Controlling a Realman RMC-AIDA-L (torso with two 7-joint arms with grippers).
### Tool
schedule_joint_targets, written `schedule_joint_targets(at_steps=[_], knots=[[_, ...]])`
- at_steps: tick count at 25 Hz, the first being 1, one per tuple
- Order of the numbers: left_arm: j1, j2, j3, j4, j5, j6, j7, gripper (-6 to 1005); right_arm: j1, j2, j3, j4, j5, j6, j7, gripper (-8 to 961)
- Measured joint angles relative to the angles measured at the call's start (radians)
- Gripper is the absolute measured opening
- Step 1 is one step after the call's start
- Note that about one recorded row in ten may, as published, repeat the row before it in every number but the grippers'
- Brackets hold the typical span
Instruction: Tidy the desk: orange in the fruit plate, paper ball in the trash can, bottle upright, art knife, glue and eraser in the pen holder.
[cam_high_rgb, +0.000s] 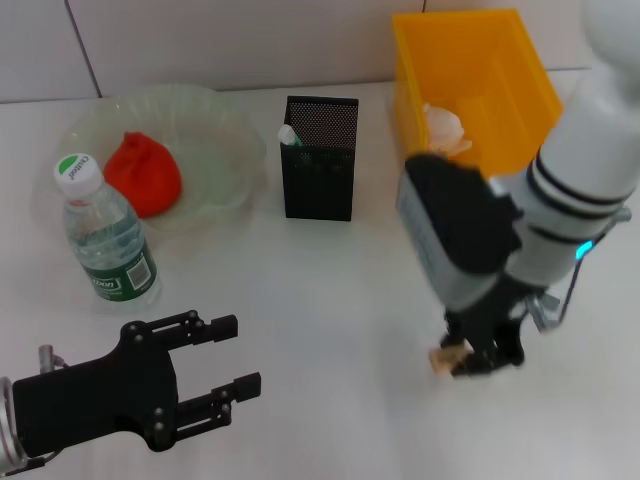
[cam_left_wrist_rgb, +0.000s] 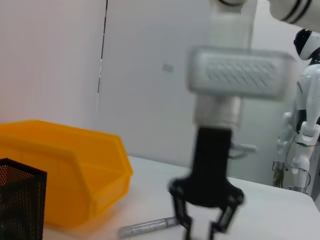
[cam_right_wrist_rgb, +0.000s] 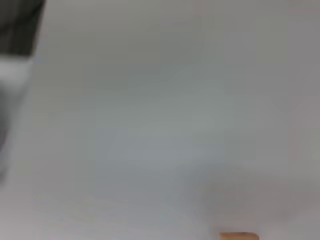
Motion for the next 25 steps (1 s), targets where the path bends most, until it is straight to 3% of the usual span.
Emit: schedule_joint_targets(at_steps=[2, 3, 8, 16, 25], knots=[[0.000, 0.000, 0.000, 0.000, 0.000, 0.002, 0.000, 640, 0.012, -0.001, 0.050, -0.002, 0.005, 0.001, 0.020, 252], [-0.001, 0.000, 0.000, 0.000, 0.000, 0.002, 0.000, 640, 0.042, -0.003, 0.165, -0.008, 0.014, 0.021, 0.076, 252], [-0.002, -0.001, 0.002, 0.000, 0.000, 0.002, 0.000, 641, 0.091, -0.008, 0.286, -0.016, 0.008, 0.154, 0.215, 252], [-0.011, -0.001, 0.011, 0.001, 0.000, 0.005, -0.002, 641, 0.167, -0.005, 0.238, 0.060, -0.050, 0.423, 0.405, 253], [-0.020, 0.002, 0.024, 0.003, 0.000, 0.007, 0.003, 641, 0.206, 0.000, 0.194, 0.139, -0.033, 0.520, 0.451, 254]])
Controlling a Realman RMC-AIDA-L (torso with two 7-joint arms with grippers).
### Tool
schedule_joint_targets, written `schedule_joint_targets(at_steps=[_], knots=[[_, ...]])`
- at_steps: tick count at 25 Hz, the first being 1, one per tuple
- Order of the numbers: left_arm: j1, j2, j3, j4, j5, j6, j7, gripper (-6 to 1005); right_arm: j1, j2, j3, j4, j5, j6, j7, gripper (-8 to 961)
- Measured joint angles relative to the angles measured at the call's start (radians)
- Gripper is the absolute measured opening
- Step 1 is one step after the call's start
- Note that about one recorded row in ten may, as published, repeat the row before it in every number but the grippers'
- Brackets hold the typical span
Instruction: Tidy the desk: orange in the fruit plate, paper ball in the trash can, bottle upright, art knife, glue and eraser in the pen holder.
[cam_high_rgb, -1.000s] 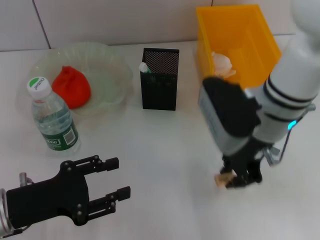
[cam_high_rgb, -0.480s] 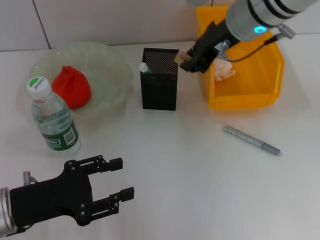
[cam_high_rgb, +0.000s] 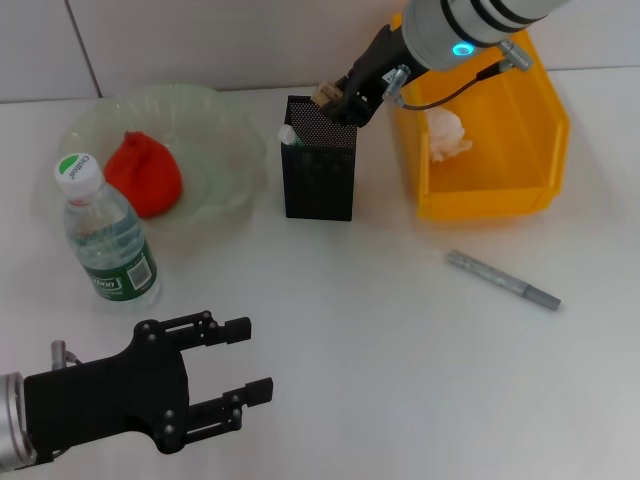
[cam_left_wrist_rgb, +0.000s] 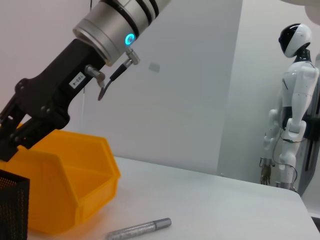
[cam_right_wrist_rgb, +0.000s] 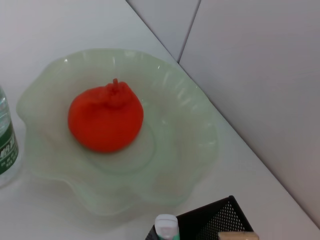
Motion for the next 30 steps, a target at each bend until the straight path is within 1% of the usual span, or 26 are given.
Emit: schedule_joint_targets(at_steps=[8, 13, 16, 19, 22, 24, 27, 30], knots=[[0.001, 0.003, 0.000, 0.003, 0.019, 0.000, -0.002, 641, 0.004, 0.000, -0.041, 0.037, -0.001, 0.048, 0.043, 255], [0.001, 0.003, 0.000, 0.005, 0.027, 0.002, -0.004, 641, 0.000, -0.001, -0.042, -0.006, -0.002, 0.029, 0.096, 429], [0.001, 0.003, 0.000, 0.007, 0.028, 0.015, -0.003, 642, -0.015, -0.004, -0.027, -0.098, -0.002, -0.061, 0.161, 553], [0.001, 0.003, 0.000, 0.007, 0.028, 0.023, 0.000, 642, -0.029, -0.007, 0.031, -0.231, -0.016, -0.247, 0.224, 687], [-0.001, 0.003, -0.006, 0.004, 0.028, 0.023, 0.002, 642, -0.049, -0.007, 0.111, -0.328, -0.017, -0.433, 0.253, 717], [-0.001, 0.003, -0.008, 0.004, 0.028, 0.023, 0.001, 642, -0.075, -0.007, 0.134, -0.372, -0.018, -0.511, 0.270, 737], [-0.002, 0.003, -0.014, 0.002, 0.028, 0.022, -0.004, 642, -0.141, -0.007, 0.127, -0.437, -0.026, -0.567, 0.303, 736], [-0.002, 0.002, -0.030, -0.001, 0.028, 0.019, -0.007, 642, -0.191, -0.005, 0.111, -0.481, -0.044, -0.593, 0.329, 735]])
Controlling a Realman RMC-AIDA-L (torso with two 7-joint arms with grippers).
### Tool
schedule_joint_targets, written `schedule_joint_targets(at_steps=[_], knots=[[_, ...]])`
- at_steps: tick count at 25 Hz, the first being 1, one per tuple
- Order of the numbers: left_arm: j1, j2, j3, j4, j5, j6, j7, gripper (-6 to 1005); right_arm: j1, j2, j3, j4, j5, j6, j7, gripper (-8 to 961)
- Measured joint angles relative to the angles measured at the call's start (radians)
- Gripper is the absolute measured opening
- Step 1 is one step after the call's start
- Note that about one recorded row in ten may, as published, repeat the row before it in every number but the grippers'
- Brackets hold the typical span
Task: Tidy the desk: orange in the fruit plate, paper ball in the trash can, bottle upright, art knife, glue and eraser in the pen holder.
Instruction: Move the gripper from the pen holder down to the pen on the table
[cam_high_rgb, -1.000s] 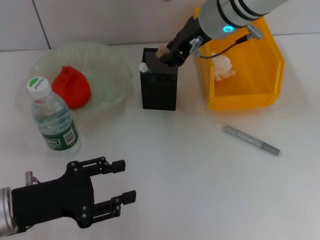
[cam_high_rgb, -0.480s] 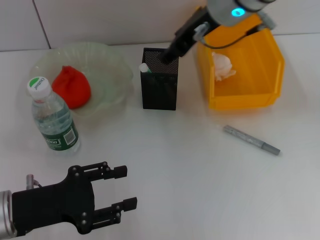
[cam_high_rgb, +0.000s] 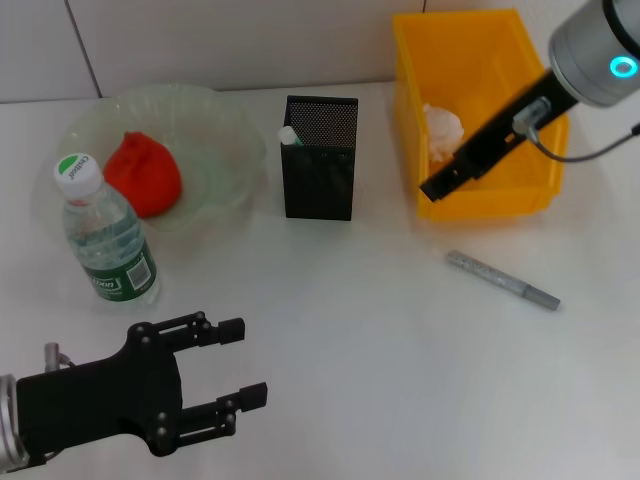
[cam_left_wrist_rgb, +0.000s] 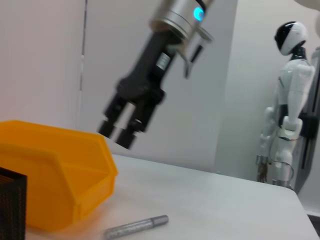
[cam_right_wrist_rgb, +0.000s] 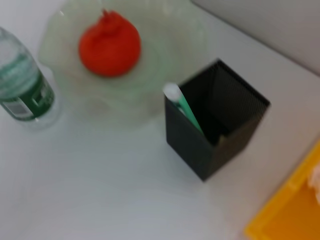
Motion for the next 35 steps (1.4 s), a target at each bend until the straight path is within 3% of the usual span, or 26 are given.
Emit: schedule_joint_targets(at_steps=[4, 11, 25, 35], knots=[[0.000, 0.001, -0.007, -0.002, 0.000, -0.001, 0.000, 710, -0.051, 0.003, -0.032, 0.008, -0.012, 0.006, 0.020, 734], [0.001, 0.003, -0.006, -0.002, 0.000, -0.006, -0.001, 810, -0.077, 0.000, -0.111, 0.153, -0.036, 0.127, 0.018, 732], [0.002, 0.006, -0.005, -0.002, 0.015, -0.034, 0.008, 805, -0.020, -0.002, -0.156, 0.374, -0.095, 0.265, 0.002, 725], [0.001, 0.007, -0.006, -0.002, 0.025, -0.041, 0.007, 805, -0.005, -0.002, -0.166, 0.434, -0.136, 0.298, -0.013, 710]])
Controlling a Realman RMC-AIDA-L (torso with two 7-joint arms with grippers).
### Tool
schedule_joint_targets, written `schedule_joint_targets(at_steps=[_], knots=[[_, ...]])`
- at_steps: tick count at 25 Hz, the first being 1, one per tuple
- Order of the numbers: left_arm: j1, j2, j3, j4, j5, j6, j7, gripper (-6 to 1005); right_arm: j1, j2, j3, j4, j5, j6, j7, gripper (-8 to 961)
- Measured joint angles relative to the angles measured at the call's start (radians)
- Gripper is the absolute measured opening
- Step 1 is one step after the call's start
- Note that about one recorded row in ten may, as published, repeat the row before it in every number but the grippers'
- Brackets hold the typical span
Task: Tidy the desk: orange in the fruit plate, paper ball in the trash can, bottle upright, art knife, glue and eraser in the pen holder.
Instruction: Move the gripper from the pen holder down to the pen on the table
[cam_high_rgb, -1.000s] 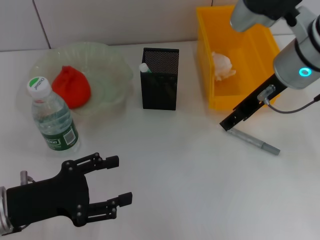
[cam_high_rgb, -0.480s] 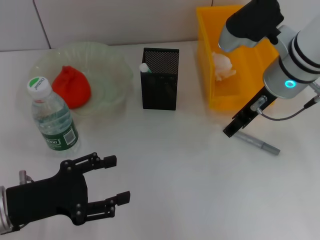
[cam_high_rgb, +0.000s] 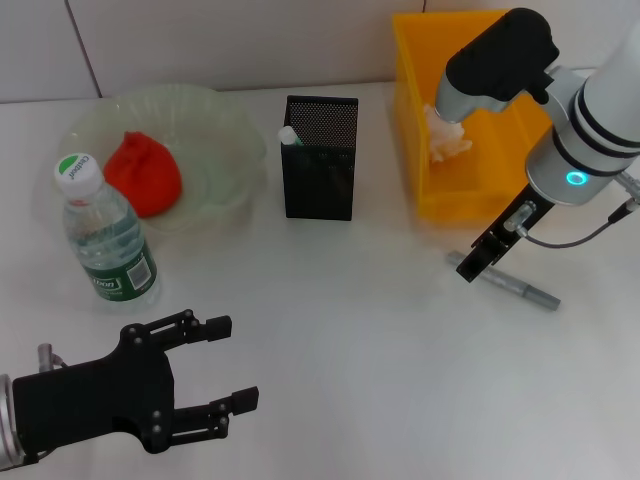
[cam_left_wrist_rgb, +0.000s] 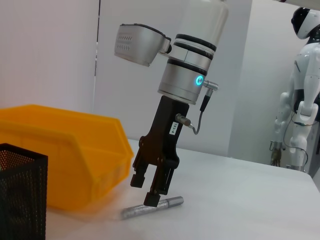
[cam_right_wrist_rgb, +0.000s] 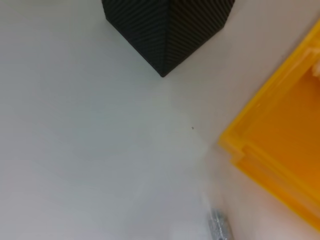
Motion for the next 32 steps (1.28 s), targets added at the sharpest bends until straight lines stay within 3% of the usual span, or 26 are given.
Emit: schedule_joint_targets(at_steps=[16, 30, 32], knots=[[-0.001, -0.001, 0.000, 0.000, 0.003, -0.001, -0.005, 805, 0.054, -0.001, 0.002, 0.141, 0.002, 0.071, -0.039, 686], [-0.001, -0.003, 0.000, 0.000, 0.003, -0.001, -0.007, 805, 0.072, -0.001, 0.006, 0.175, 0.000, 0.076, -0.064, 666], [-0.001, -0.003, 0.000, 0.000, 0.003, -0.001, -0.007, 804, 0.072, -0.001, 0.003, 0.176, -0.001, 0.076, -0.065, 577]])
